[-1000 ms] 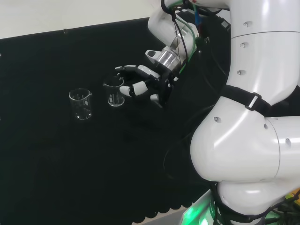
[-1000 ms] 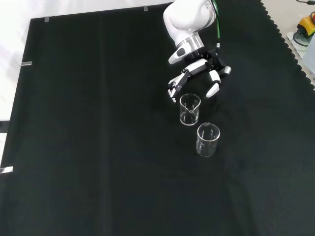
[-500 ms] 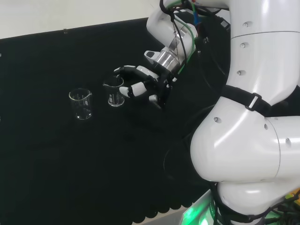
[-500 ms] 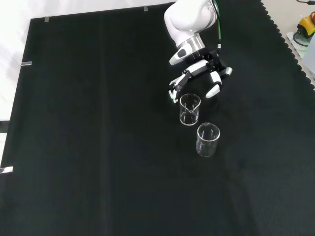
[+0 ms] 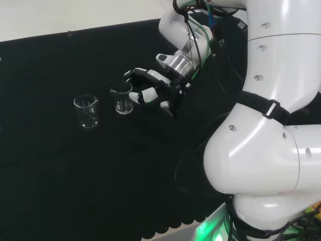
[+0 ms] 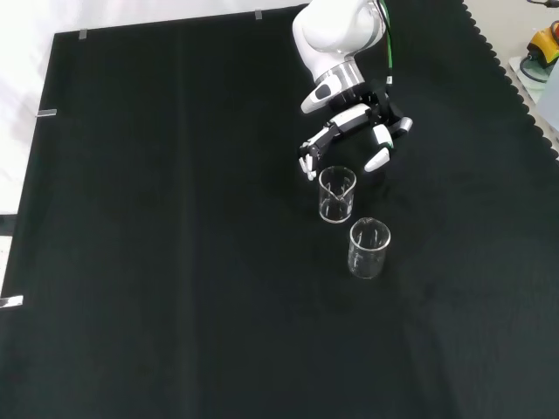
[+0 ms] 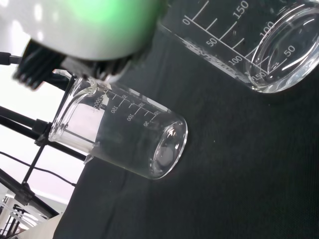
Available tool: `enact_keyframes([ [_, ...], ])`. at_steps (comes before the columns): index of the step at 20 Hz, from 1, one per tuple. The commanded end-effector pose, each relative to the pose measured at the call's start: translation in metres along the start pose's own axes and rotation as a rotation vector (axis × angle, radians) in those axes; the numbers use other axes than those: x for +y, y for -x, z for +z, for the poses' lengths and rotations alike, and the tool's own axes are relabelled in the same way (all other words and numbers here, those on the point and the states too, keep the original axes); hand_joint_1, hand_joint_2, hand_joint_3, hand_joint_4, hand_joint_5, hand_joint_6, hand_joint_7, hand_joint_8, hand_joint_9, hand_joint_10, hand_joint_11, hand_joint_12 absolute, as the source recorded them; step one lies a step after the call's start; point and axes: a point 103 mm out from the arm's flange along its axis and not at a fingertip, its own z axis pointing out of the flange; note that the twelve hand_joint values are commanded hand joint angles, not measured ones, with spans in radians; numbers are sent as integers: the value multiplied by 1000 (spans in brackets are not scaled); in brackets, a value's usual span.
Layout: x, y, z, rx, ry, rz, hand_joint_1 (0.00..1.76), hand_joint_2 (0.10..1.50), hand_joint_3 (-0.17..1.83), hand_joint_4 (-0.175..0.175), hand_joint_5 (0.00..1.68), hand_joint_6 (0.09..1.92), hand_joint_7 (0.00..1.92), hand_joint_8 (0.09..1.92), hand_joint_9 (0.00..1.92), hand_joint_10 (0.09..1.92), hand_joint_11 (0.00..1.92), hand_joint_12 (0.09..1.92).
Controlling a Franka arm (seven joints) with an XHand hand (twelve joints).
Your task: Pick up the beaker on the right.
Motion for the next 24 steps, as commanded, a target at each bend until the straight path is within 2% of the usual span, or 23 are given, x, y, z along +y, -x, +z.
enact_keyframes([
  [1, 2, 0, 6, -4, -11, -1, 994, 302, 1243, -81, 168, 693, 301, 873, 411, 661, 0, 1235],
  [11, 9, 1, 15, -2, -13, -3, 995, 301, 1240, -80, 183, 589, 287, 860, 391, 674, 0, 1217],
  [24, 13, 4, 17, 5, 1, -5, 1001, 297, 1222, -75, 209, 572, 298, 852, 407, 678, 0, 1225],
])
